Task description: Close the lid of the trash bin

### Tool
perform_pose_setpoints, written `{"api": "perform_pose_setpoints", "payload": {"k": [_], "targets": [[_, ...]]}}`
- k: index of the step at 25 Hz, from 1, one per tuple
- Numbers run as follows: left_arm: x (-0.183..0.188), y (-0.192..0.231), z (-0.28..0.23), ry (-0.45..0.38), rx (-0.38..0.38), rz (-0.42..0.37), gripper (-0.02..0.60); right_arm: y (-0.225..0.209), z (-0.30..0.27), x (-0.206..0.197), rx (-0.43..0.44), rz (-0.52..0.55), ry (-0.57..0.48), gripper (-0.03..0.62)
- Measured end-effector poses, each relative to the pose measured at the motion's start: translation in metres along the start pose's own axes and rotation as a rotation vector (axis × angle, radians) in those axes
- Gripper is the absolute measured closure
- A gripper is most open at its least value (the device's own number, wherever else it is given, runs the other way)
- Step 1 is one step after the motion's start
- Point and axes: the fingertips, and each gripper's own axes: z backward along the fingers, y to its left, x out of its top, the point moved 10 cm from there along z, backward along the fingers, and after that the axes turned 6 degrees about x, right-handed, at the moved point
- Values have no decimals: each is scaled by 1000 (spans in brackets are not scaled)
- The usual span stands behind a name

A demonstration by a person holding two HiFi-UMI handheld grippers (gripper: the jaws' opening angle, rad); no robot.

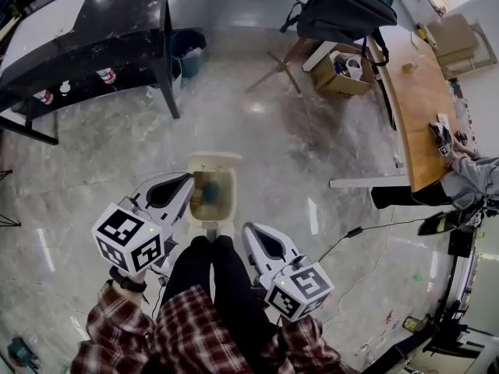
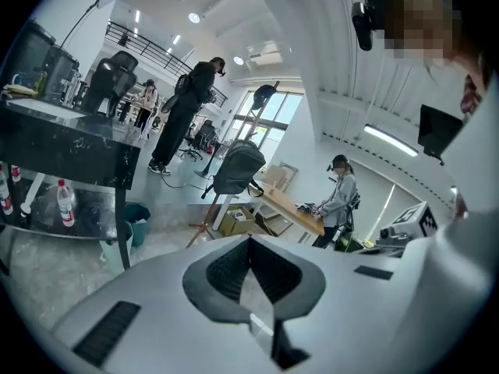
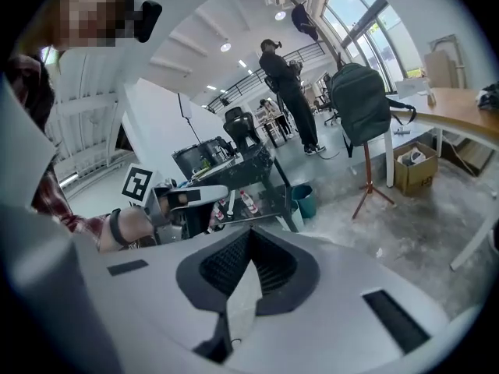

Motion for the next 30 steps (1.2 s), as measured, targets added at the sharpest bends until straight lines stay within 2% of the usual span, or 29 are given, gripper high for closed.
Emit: {"api": "perform_pose_setpoints", "payload": {"k": [7,19,24,27,30], "targets": [[-24,33,-58,29,24,-17,572,-42,-35,-28,53,-13,66,582],[-90,74,-132,129,59,-32,572,-135,-113,-63,66,-9,114,582],[-103,88,-155,186,36,-75,572,-154,-128,-77,66,-22,130,582],[-104,96,-168,227,-3,-128,572,-156,-126,-88,67,-44,141,582],[-102,108,-183,262,-11,-184,572,-160,-120,-101,62,-76,149,582]]}}
